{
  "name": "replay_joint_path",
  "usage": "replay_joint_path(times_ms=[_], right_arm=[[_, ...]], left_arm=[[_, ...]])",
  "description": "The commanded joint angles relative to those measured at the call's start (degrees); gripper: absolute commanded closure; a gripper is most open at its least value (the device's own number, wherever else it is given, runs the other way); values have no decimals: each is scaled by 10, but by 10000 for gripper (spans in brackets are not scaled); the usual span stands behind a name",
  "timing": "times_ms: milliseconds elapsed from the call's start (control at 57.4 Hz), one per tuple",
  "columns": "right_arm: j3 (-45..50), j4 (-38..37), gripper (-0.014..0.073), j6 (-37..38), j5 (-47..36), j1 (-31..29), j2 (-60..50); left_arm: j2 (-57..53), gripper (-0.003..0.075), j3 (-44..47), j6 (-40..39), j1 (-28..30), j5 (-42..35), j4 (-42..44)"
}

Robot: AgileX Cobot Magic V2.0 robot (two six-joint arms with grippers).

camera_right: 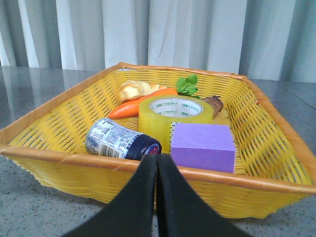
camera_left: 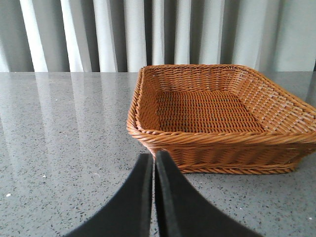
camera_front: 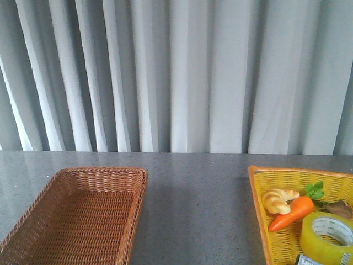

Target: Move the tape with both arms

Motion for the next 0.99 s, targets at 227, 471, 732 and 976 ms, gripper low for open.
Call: replay_joint_path(times_ms=[227, 471, 732, 976], right_arm=[[1, 36, 601, 35, -211, 1, -3], [-38, 83, 601, 148, -397, 1, -3], [-261, -123, 601, 254, -186, 1, 89], [-440, -159, 601, 292, 11, 1, 295]], left_arm=[[-9, 726, -7, -15, 0, -98, -5], [-9, 726, -10, -137, 0, -353, -74], [30, 726, -134, -107, 0, -239, 10], [268, 726, -386, -95, -15, -28, 33]])
